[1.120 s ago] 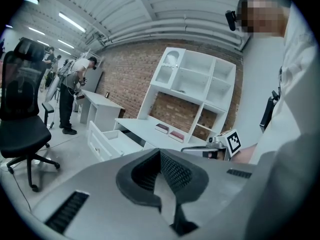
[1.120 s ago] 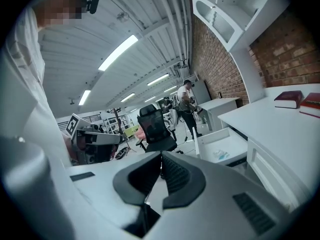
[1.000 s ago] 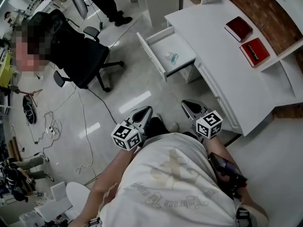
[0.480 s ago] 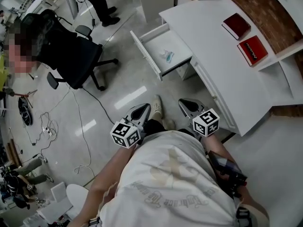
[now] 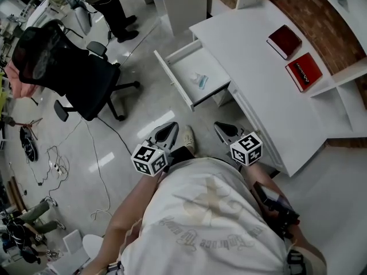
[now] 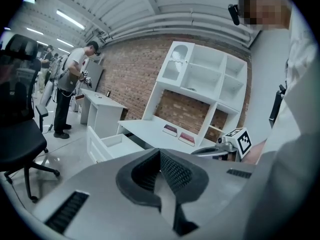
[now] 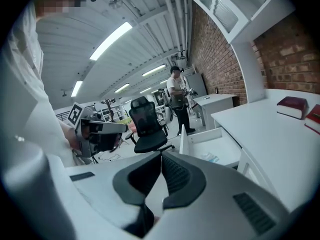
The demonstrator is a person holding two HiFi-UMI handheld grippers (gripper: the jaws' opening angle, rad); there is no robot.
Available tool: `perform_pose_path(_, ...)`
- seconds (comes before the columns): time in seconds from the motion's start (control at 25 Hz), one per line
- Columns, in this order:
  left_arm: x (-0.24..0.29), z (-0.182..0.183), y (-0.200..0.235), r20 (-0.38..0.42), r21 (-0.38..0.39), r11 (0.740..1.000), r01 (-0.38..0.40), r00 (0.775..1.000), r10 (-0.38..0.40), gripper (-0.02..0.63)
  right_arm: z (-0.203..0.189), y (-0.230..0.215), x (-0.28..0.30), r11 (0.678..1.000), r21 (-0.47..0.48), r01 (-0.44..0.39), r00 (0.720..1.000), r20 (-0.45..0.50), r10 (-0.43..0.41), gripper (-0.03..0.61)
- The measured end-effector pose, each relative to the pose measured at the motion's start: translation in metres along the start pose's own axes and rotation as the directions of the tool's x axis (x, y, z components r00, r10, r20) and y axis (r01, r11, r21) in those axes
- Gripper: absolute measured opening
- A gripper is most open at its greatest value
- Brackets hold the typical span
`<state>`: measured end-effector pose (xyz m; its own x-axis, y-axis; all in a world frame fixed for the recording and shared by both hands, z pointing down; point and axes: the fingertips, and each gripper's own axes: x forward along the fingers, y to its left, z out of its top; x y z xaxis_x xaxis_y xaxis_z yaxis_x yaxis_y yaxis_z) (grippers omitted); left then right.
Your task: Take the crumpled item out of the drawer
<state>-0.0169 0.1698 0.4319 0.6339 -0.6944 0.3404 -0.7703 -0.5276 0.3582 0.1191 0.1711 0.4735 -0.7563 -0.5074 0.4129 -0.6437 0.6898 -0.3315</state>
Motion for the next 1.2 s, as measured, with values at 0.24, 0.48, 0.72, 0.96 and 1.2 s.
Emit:
perform_pose_path(0.24, 0.025, 0.03, 0.023, 0.001, 0.005, 1.0, 0.012, 1.0, -0.012, 0.02, 0.03, -0.033, 0.014, 0.999, 0.019, 0.037, 0.999, 0.013, -0.037, 0.025)
perform_pose_path(0.48, 0.058, 0.046, 0.047, -0.018, 0.027, 0.998, 0.055, 0.998, -0.055, 0.02, 0.043, -0.06, 0.039, 0.997, 0.045, 0.069, 0.997, 0.021, -0.07, 0.025)
perform_pose_path(0.72, 0.088, 0.06, 0.069, -0.043, 0.041, 0.993, 0.108, 0.993, -0.106, 0.02, 0.056, -0.084, 0.06, 0.992, 0.065, 0.112, 0.993, 0.016, -0.113, 0.025)
perform_pose_path(0.96, 0.108, 0.069, 0.091, -0.053, 0.035, 0.989, 0.141, 0.989, -0.139, 0.02, 0.067, -0.104, 0.081, 0.984, 0.074, 0.16, 0.987, -0.007, -0.16, 0.025)
perform_pose_path(1.2, 0.12, 0.081, 0.112, -0.047, 0.024, 0.987, 0.158, 0.986, -0.157, 0.02, 0.074, -0.112, 0.099, 0.979, 0.067, 0.192, 0.981, -0.042, -0.189, 0.025)
